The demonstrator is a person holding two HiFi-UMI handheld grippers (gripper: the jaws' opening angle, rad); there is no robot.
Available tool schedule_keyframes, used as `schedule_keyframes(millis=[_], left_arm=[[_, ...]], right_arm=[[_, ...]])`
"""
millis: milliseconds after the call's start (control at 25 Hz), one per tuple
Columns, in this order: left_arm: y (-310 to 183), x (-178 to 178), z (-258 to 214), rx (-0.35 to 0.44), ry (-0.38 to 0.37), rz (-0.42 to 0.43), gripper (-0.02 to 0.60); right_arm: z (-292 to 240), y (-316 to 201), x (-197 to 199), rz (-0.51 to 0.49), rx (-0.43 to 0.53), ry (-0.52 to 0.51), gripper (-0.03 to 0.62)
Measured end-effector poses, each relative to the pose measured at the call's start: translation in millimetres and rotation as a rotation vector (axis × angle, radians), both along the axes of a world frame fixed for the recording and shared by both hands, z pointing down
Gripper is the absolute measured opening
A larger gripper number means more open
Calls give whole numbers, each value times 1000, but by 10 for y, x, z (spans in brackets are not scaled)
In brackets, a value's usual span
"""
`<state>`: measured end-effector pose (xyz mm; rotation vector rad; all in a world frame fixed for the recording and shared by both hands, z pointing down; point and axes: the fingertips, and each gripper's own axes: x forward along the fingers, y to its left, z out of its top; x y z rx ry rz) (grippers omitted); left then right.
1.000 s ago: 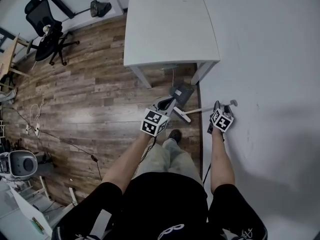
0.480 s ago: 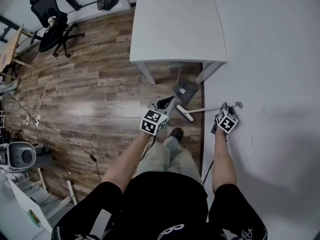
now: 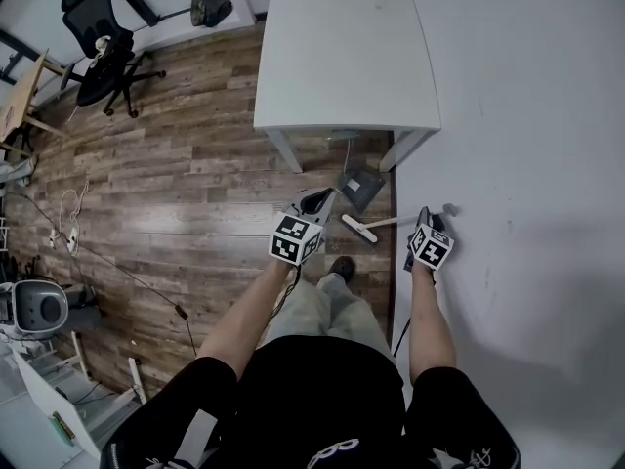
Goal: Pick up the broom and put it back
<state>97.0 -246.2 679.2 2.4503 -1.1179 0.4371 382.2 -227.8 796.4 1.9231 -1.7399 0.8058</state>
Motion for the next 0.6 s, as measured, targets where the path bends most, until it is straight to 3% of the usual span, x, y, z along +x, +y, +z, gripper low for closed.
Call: schedule_keyframes(millis=[600], left_arm=[[52, -327, -137, 5, 3, -64, 11]], right_arm=[[-168, 82, -576, -198, -10, 20, 115]])
